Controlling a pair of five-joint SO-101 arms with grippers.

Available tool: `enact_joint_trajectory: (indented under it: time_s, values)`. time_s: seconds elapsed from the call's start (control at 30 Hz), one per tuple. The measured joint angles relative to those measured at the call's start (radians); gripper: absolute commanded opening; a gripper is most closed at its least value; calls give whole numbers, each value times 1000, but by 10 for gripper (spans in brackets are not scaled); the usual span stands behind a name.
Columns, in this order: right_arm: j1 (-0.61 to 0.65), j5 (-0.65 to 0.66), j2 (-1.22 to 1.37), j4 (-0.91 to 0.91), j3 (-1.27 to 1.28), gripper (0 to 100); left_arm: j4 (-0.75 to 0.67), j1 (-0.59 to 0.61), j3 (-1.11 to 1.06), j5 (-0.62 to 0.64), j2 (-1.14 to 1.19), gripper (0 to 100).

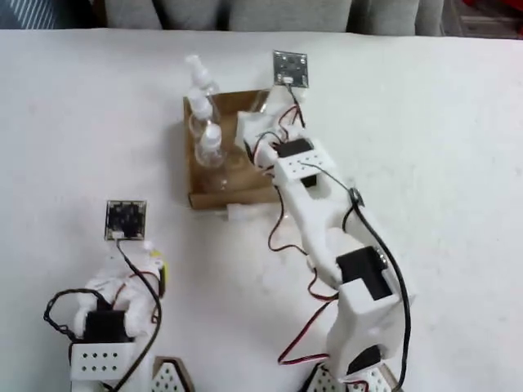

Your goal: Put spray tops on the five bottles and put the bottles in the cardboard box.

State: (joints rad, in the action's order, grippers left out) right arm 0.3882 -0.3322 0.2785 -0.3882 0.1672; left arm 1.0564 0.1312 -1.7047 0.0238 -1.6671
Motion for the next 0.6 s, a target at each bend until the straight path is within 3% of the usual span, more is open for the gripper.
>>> enact_joint_trajectory:
  time_s: [0.3,0.53,0.6]
  values:
    - [3,0,-94,-101,0,356,0,0,0,0,0,79]
    - [23,0,-98,-129,0,172,0,0,0,0,0,79]
    - [23,0,-98,-129,0,164,0,0,0,0,0,79]
